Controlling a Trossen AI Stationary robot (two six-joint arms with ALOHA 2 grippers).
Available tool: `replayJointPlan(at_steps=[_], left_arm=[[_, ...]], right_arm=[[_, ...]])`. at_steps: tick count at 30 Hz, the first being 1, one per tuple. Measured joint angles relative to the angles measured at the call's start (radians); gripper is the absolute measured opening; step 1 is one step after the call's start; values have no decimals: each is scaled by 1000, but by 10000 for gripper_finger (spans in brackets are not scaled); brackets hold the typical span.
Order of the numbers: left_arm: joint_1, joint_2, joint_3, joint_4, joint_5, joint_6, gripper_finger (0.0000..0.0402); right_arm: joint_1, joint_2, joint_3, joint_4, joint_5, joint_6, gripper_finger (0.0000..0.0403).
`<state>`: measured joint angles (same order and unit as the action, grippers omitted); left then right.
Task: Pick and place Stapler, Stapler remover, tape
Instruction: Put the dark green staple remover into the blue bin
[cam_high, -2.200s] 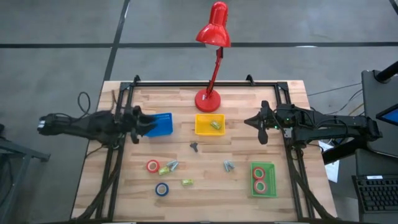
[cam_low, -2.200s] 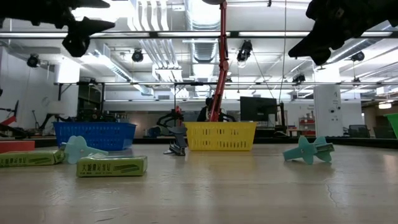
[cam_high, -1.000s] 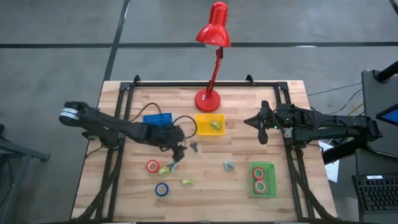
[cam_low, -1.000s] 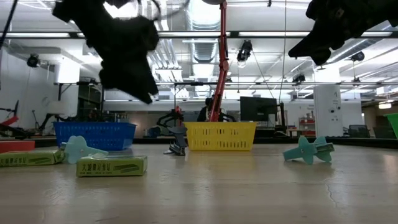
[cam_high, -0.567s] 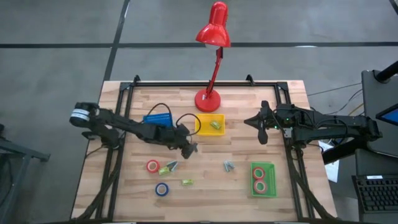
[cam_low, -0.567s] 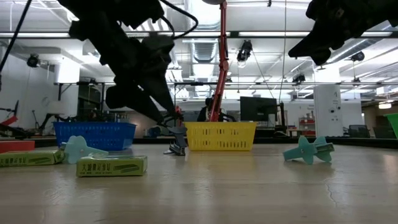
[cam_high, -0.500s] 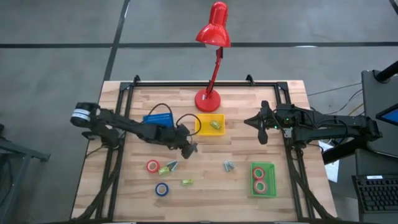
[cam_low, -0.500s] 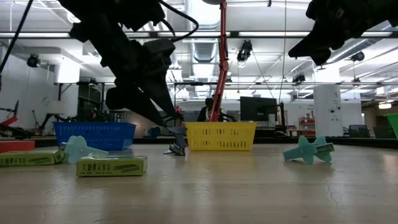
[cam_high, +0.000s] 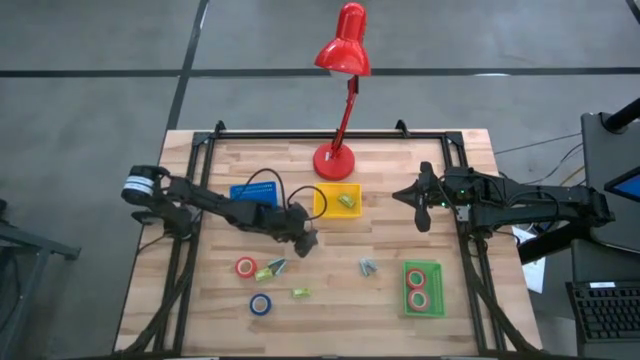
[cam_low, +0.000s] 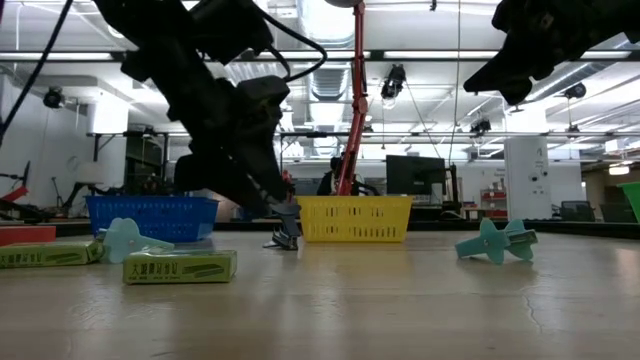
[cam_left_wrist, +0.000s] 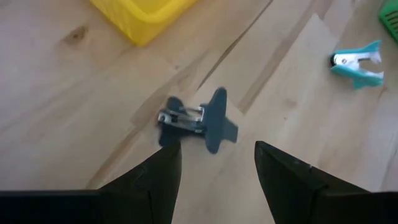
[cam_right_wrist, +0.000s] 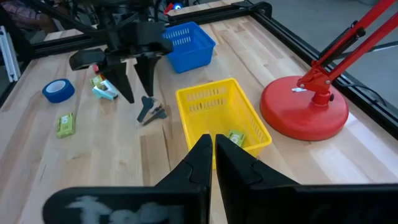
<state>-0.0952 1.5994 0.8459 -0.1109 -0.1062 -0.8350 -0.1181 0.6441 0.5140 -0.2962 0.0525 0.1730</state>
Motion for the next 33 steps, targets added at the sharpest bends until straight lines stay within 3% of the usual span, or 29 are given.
replayJointPlan(at_steps=[19, 33], left_arm=[[11, 39, 0, 32, 23, -4, 93], [18, 26, 0, 37, 39, 11, 79]], right_arm=[[0, 0, 0, 0, 0, 0, 18], [0, 0, 0, 0, 0, 3, 18]])
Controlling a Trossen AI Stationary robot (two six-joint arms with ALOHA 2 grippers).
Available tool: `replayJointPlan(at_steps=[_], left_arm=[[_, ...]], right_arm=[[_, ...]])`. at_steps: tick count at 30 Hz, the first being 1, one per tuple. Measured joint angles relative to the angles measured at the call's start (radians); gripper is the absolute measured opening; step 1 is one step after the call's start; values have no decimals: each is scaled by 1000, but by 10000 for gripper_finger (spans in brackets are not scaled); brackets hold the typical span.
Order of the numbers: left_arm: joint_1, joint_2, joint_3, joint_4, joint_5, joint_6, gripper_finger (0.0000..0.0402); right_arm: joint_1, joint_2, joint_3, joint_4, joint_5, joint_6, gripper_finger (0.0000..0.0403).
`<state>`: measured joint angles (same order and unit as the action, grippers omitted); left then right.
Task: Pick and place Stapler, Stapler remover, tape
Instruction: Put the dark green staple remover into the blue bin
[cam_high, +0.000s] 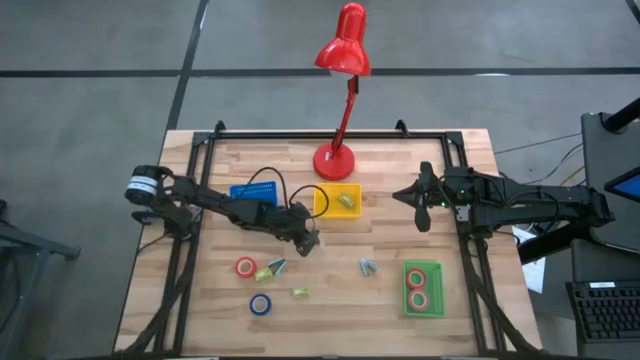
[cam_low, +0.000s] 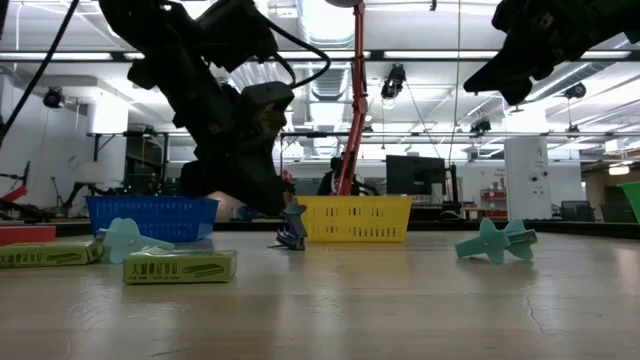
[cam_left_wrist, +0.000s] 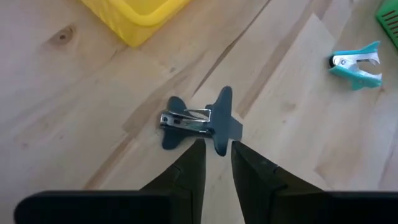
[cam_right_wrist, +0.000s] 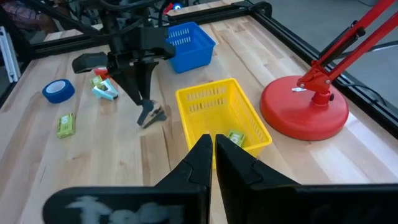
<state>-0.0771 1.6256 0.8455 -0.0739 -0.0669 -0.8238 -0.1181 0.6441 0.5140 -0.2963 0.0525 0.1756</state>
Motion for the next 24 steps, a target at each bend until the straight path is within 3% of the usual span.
replayJointPlan(at_steps=[5, 11, 24], left_arm=[[6, 5, 0, 22, -3, 17, 64], [6, 4, 1, 47, 1, 44, 8], [6, 1, 0, 54, 0, 64, 2]], right_arm=[[0, 0, 0, 0, 0, 0, 18], [0, 0, 0, 0, 0, -2, 18], [0, 0, 0, 0, 0, -1, 18]])
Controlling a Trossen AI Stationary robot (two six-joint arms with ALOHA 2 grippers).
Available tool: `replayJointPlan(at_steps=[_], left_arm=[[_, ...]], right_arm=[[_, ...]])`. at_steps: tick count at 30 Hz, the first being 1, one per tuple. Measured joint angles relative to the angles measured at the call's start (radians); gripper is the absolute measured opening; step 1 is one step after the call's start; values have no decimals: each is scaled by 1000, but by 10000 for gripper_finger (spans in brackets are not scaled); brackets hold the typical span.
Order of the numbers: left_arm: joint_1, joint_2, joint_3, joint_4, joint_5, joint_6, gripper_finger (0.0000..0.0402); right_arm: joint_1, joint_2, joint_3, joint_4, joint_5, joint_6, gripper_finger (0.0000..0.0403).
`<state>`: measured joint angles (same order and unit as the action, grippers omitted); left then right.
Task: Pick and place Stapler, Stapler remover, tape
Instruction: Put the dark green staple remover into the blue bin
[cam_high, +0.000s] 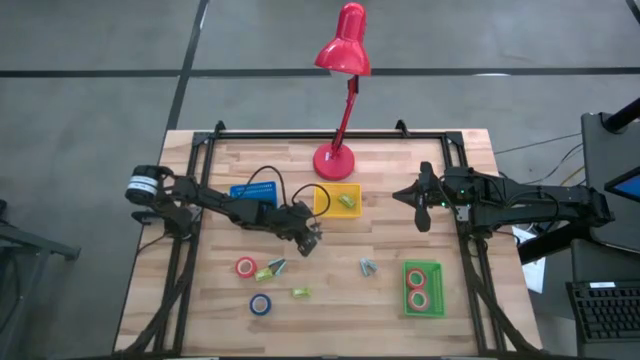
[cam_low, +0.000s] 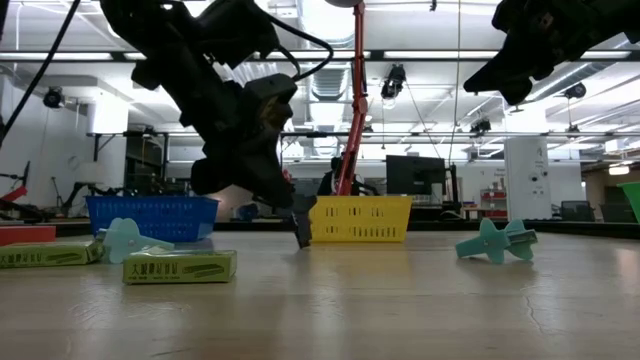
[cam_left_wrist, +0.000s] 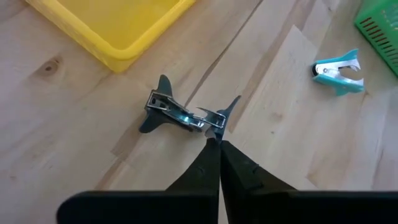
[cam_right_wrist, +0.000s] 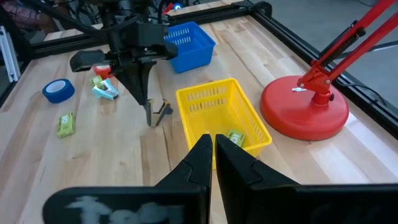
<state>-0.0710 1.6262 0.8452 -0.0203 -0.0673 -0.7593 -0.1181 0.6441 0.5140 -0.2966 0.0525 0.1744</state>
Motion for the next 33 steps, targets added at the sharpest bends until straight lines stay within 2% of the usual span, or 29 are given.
replayJointPlan(at_steps=[9, 16, 22, 33], left_arm=[[-6, -28, -1, -5, 55, -2, 1], [-8, -80, -1, -47, 57, -1, 0], [-9, -215, -1, -220, -14, 7, 0], [-8, -553, -1, -668, -217, -52, 0]], right_arm=[[0, 0, 0, 0, 0, -1, 18], [0, 0, 0, 0, 0, 1, 18], [0, 0, 0, 0, 0, 0, 18], [0, 0, 0, 0, 0, 0, 18]])
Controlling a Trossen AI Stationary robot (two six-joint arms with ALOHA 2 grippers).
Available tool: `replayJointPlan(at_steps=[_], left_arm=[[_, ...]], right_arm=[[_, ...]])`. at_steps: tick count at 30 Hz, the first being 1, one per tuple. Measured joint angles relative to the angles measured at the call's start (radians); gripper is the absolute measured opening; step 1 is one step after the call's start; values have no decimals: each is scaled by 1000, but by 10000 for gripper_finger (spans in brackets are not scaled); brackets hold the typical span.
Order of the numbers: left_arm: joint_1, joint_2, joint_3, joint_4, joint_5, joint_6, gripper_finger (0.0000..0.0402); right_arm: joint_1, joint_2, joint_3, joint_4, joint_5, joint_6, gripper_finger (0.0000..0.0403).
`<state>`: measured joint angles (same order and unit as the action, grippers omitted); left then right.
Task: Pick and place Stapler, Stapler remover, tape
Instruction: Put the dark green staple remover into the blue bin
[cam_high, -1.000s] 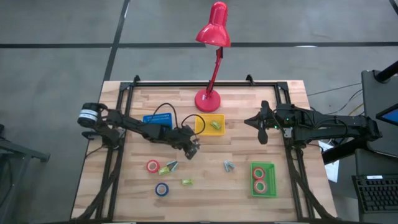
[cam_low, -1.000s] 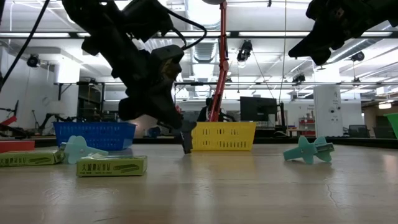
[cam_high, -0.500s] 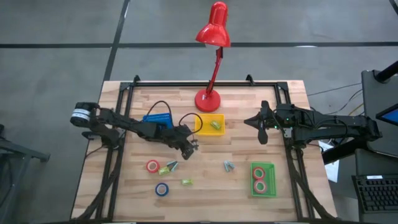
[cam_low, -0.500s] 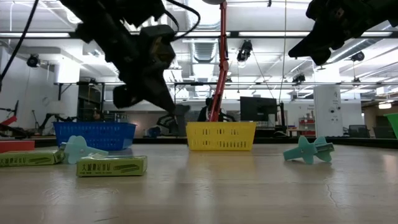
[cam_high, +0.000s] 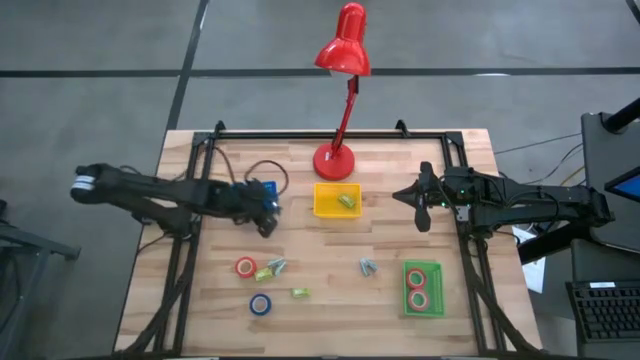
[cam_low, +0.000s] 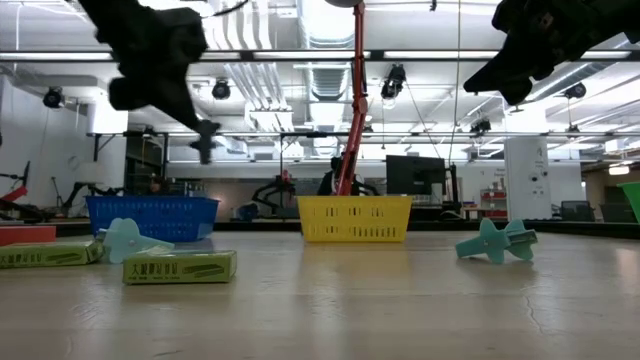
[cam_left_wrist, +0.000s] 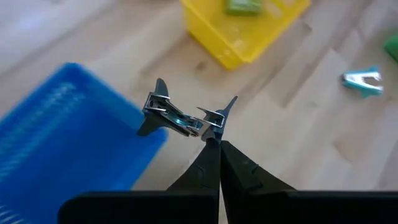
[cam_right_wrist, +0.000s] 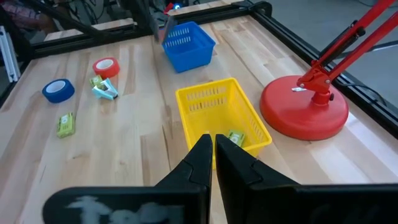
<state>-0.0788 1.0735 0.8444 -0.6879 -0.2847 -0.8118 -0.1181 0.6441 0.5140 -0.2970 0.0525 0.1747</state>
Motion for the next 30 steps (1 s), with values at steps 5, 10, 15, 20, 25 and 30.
replayJointPlan(at_steps=[5, 10, 15, 20, 25, 30], left_arm=[[0, -114, 0, -128, -80, -39, 0], [0, -170, 0, -278, -155, -89, 0], [1, -169, -17, -370, -206, -152, 0], [14, -139, -63, -370, -208, -168, 0], [21, -100, -117, -334, -201, -182, 3], [21, -83, -132, -308, -181, -183, 18]], right_arm=[[0, 0, 0, 0, 0, 0, 18], [0, 0, 0, -1, 0, 0, 18], [0, 0, 0, -1, 0, 0, 18], [0, 0, 0, -1, 0, 0, 18], [0, 0, 0, -1, 0, -2, 18], [0, 0, 0, -1, 0, -2, 18]])
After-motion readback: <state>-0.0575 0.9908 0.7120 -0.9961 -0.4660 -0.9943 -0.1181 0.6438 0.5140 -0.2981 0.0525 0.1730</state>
